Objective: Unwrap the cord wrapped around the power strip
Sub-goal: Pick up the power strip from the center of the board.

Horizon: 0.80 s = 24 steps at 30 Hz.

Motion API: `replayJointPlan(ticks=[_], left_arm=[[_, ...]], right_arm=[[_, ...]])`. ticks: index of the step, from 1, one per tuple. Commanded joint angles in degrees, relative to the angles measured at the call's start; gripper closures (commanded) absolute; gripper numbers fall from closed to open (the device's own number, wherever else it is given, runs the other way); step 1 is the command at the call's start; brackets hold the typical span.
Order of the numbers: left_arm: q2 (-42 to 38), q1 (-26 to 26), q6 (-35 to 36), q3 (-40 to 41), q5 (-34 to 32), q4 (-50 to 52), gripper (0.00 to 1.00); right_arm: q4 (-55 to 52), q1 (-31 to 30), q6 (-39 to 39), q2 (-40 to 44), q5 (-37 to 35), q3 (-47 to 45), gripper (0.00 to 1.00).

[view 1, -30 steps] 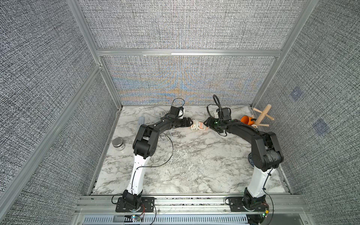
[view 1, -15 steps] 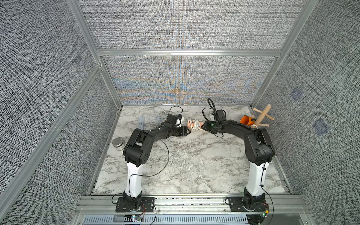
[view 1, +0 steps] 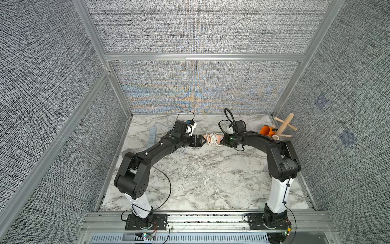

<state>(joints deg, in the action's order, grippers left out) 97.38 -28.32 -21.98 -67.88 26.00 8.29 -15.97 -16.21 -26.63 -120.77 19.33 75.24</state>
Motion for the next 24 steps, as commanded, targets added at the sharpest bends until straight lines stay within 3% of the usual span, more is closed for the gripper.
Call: replayJointPlan(ticks=[1,4,9,15,24], left_arm=[[-2.25,0.1,3.49,1.32,-1.33,5.92,0.01],[-2.84,0.06,2.56,4.71,0.46,3.71,0.01],[-0.49,0.1,-5.23,12.21,6.96,-10.34,0.01],[1.48,-0.48,-14.83,18.22,12.39,-28.22,0.0],[4.96,-2.18,-16.12,16.6,11.54,-29.2,0.0]], right_arm=[[-2.79,-0.07,5.61,2.44,5.48,-1.48,0.8],[-2.71,0.35,6.09,4.85,11.33,-5.14,0.8],[1.32,-0.18,3.34,8.35,15.75,-9.98,0.8],[2.34,-1.13,2.06,8.94,16.18,-10.47,0.81],[4.55,-3.49,1.29,8.91,17.29,-11.03,0.83]])
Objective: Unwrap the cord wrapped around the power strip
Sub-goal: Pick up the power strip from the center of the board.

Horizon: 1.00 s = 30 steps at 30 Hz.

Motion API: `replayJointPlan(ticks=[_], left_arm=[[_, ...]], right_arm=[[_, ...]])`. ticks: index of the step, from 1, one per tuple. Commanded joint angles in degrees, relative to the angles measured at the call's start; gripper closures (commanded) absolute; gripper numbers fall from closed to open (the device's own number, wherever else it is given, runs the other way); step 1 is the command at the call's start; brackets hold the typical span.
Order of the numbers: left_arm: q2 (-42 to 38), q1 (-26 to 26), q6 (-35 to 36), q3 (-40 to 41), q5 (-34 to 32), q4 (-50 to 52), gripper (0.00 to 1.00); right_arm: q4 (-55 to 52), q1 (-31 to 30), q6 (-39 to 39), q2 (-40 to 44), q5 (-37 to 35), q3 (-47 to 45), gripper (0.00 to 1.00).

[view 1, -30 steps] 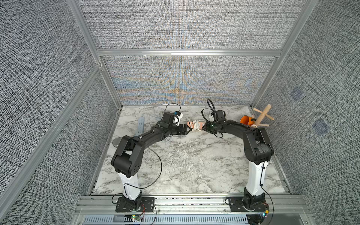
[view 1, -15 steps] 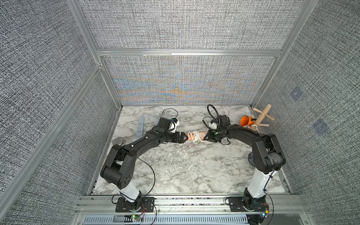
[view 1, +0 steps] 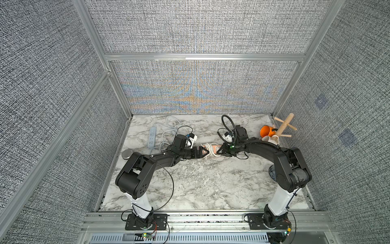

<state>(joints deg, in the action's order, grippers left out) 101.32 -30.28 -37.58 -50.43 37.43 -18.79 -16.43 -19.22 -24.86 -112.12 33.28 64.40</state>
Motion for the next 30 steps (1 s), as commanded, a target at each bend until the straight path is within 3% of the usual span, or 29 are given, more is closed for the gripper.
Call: replayJointPlan(ticks=[1,12,15,18,30], left_arm=[[1.51,-0.22,-0.77,-0.96,-0.14,-2.2,0.01],[2.98,-0.3,-3.46,-0.24,-1.77,-6.33,0.01],[2.36,-0.3,-3.37,0.08,-2.04,-6.04,0.09],[1.25,-0.22,-3.63,0.84,-0.64,-7.64,0.01],[-6.78,0.85,-2.71,3.02,1.13,-6.56,0.0]], right_arm=[[5.56,-0.63,-0.86,0.52,3.98,-0.53,0.83],[9.74,-3.23,-2.97,1.45,8.85,-1.76,0.85],[10.15,-3.5,-3.0,1.38,9.96,-1.65,0.85],[9.36,-3.48,-2.58,1.3,9.97,-1.69,0.85],[8.36,-2.89,-2.38,-0.57,13.92,-1.74,0.86]])
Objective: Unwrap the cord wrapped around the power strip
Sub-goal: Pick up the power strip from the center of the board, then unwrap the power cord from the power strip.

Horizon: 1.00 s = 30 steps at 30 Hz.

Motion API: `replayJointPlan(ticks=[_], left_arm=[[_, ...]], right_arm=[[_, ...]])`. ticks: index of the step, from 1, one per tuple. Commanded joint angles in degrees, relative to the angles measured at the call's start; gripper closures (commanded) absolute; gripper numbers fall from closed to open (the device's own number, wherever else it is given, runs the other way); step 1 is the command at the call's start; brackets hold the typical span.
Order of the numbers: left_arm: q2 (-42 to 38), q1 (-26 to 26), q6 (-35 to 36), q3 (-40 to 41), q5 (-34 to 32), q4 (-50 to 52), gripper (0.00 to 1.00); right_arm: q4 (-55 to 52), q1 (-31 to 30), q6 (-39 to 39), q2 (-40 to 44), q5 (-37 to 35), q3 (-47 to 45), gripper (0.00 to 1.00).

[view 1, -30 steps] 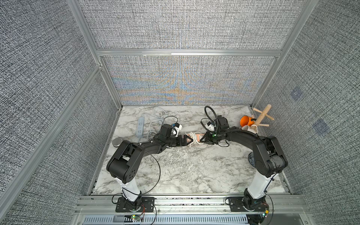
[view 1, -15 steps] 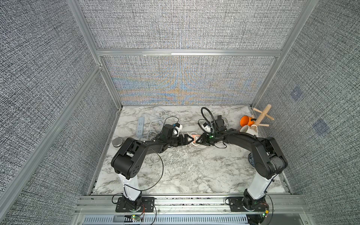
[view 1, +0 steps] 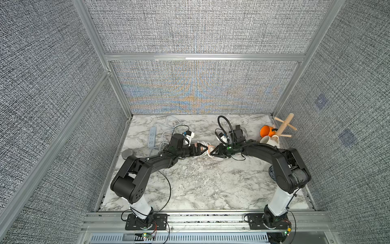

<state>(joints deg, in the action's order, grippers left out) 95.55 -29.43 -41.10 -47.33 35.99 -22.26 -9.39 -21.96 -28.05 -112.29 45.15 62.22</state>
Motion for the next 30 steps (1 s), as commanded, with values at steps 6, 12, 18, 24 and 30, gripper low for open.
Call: replayJointPlan(ticks=[6,12,18,24,30], left_arm=[[0.25,0.07,0.54,-1.22,0.9,-1.29,0.02],[2.42,0.07,-4.15,0.11,-0.56,-6.28,0.27],[1.84,0.23,-6.33,1.93,-0.14,-11.9,0.31],[1.24,0.25,-0.44,-0.66,-2.26,-2.63,0.48],[-1.13,0.2,7.83,-2.42,-11.71,9.29,0.89]], right_arm=[[0.46,-0.54,2.01,0.66,1.82,0.71,0.86],[0.92,-0.72,2.84,1.28,3.38,-0.06,0.86],[2.64,-0.61,2.3,0.51,5.74,-0.69,0.86],[-2.16,-1.87,6.27,0.71,0.55,1.44,0.9],[-6.17,-3.34,10.37,2.12,-10.03,4.02,1.0]])
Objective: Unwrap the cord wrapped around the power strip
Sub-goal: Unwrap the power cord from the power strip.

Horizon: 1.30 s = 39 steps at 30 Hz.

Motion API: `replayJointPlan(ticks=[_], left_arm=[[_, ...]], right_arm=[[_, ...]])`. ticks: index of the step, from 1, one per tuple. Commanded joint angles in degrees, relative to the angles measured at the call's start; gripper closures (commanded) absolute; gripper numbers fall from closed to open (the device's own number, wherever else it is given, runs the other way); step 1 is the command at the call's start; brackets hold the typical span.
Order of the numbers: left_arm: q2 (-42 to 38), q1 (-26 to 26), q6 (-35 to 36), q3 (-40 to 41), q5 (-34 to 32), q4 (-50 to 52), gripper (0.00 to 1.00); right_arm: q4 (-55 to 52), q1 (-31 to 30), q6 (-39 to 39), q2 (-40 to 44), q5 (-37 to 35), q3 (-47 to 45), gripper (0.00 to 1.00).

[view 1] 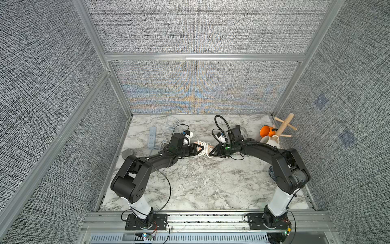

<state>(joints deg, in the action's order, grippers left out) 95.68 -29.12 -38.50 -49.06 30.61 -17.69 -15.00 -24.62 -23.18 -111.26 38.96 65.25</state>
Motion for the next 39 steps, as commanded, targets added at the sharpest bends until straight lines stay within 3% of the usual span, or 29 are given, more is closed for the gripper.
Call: replayJointPlan(ticks=[1,7,10,12,13,16,17,20,24,27,33,39], left_arm=[[-1.97,-0.16,6.65,-0.6,-9.07,6.47,0.99],[-4.52,-0.25,11.61,-0.4,-20.02,13.37,1.0],[-4.8,-0.23,12.5,-0.62,-23.72,16.14,1.0],[-4.56,-0.23,12.75,-0.82,-25.5,17.85,1.0],[-4.3,-0.24,12.94,-1.15,-26.25,18.75,1.0],[-2.54,-0.26,13.53,-3.07,-27.07,22.57,1.0],[-2.05,-0.24,13.36,-3.24,-27.16,22.9,1.0],[-1.78,-0.28,12.17,-2.91,-27.97,22.73,1.0],[-0.75,-0.24,10.38,-4.49,-27.72,24.69,1.0],[-0.96,-0.17,9.16,-3.71,-23.49,21.31,1.0],[-0.1,-0.32,13.33,-3.27,-2.83,12.6,1.0],[-2.88,-0.32,19.68,-1.13,11.19,10.84,1.0]], right_arm=[[-0.35,-0.91,5.86,1.74,-5.62,1.1,1.0],[4.28,-0.99,5.48,5.78,-6.73,0.79,1.0],[-0.19,-2.62,5.69,6.75,-17.99,3.73,1.0],[-2.38,-3.96,6.27,7.39,-21.83,5.3,1.0],[-1.78,-4.12,6.54,7.98,-20.07,5.21,1.0],[6.92,-2.49,4.25,9.77,-4.32,1.35,1.0],[9.08,-2.04,2.89,10.02,-2.22,0.45,1.0],[0.63,-3.45,5.87,9.87,-16.66,4.36,1.0],[-5.03,-5.41,7.65,10.18,-24.59,6.58,1.0],[-4.71,-5.05,7.94,10.85,-20.16,5.58,1.0],[-0.59,-3.86,4.83,10.67,-11.03,5.9,1.0],[-1.44,0.77,1.24,7.22,-17.04,12.07,1.0]])
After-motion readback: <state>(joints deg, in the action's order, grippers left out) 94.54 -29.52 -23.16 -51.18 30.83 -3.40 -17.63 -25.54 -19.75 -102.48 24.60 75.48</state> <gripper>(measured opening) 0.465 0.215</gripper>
